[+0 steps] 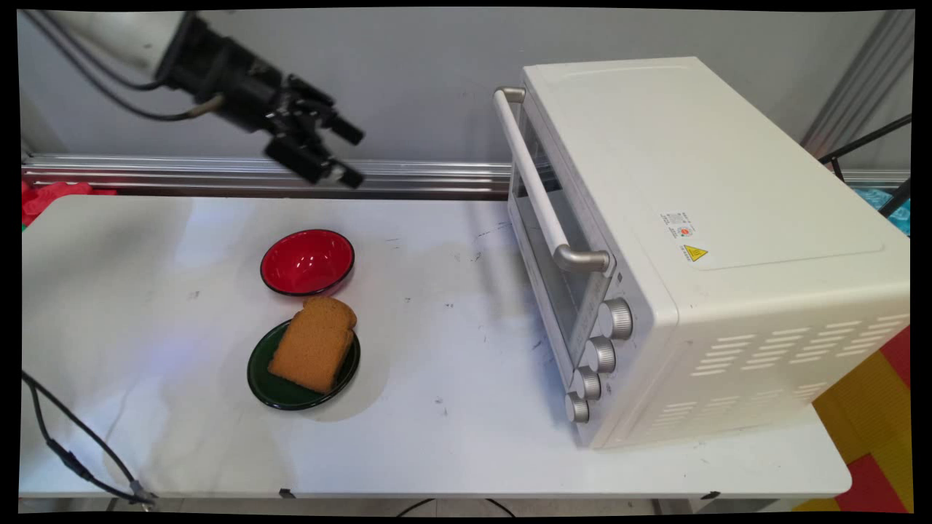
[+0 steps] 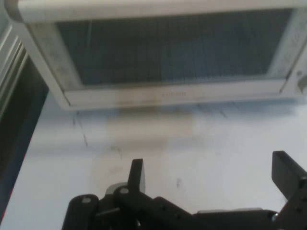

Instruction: Open the oven

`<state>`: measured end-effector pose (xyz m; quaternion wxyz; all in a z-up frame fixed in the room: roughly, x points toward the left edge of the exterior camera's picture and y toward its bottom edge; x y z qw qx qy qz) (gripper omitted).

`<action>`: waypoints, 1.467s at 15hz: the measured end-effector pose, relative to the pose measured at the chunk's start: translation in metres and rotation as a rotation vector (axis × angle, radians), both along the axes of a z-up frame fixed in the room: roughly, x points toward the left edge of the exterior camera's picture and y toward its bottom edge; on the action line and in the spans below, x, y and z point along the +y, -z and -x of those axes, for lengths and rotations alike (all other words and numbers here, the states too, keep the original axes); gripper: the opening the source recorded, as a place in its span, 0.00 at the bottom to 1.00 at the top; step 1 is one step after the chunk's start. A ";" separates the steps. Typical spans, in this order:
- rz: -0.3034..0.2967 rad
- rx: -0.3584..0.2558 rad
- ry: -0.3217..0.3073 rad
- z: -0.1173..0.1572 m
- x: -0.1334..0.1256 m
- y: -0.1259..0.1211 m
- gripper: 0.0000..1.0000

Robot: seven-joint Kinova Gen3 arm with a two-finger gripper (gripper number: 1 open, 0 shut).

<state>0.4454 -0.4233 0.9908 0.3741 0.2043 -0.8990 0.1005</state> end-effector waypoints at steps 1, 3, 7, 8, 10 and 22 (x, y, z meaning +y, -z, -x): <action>0.000 0.004 -0.003 0.011 -0.006 -0.003 1.00; 0.000 0.011 -0.007 0.031 -0.015 -0.009 1.00; 0.010 0.020 -0.008 0.078 -0.036 -0.028 1.00; 0.014 0.018 -0.009 0.088 -0.041 -0.033 1.00; 0.019 0.016 -0.011 0.104 -0.048 -0.041 1.00; -0.005 -0.032 -0.002 0.169 -0.080 -0.064 0.00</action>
